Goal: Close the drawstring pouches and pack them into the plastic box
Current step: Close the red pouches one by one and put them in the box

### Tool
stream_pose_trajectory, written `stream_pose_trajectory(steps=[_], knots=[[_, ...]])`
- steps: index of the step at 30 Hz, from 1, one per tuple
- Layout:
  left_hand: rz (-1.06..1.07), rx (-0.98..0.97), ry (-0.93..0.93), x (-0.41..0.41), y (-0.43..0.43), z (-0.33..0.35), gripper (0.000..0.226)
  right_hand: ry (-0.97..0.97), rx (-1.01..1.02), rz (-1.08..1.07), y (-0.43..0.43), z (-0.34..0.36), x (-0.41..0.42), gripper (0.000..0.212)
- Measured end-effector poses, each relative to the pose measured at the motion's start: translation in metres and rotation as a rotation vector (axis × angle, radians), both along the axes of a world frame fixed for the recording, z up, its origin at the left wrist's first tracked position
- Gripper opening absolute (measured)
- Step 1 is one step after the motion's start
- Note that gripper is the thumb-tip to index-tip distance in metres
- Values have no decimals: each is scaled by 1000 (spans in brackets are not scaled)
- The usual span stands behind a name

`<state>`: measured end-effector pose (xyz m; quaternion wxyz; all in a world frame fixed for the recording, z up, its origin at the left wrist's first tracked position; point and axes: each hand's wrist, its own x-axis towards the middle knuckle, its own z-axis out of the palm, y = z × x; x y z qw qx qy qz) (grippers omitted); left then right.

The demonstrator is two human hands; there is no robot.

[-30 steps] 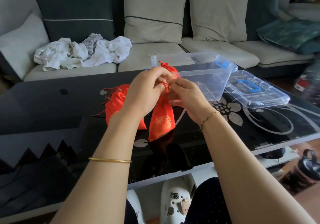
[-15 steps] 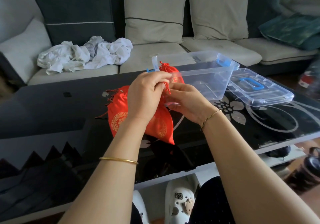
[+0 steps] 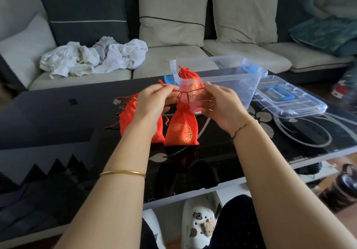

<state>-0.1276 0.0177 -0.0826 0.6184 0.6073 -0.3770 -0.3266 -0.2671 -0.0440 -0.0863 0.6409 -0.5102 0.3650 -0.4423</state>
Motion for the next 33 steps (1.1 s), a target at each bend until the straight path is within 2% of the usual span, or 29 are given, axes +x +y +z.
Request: stream_pose_trajectory(steps=[3, 6, 9, 12, 14, 16, 18, 21, 24, 27, 30, 33], knots=[[129, 35, -123, 0, -2, -1, 21, -394, 324, 112, 0, -1, 1, 33], [166, 99, -249, 2, -3, -6, 28, -605, 422, 222, 0, -4, 4, 34], [213, 161, -218, 5, -4, -9, 23, -462, 352, 104, -4, -5, 5, 34], [282, 169, 58, 5, -4, -7, 15, -339, 355, -16, -13, -15, 1, 33], [246, 102, 308, 1, -4, -5, 22, -294, 415, -49, -16, -26, 2, 33], [170, 4, 417, -4, -4, -4, 29, -230, 427, -78, -17, -31, 5, 31], [79, -35, 323, -7, -4, -3, 30, -200, 370, -105, -16, -27, 5, 30], [-32, 8, 59, -4, -3, 0, 33, -193, 168, -98, -9, -10, 4, 29], [-172, 74, -108, 0, -2, 1, 18, -77, -75, -53, 1, 7, 6, 27], [-255, 101, -227, -2, -2, 1, 4, 61, -228, -46, 7, 16, 12, 26], [-225, 98, -302, -7, -3, 1, 9, 128, -302, -18, 11, 16, 17, 26], [-201, 85, -291, -7, -3, -1, 15, 147, -240, -33, 10, 16, 17, 33]])
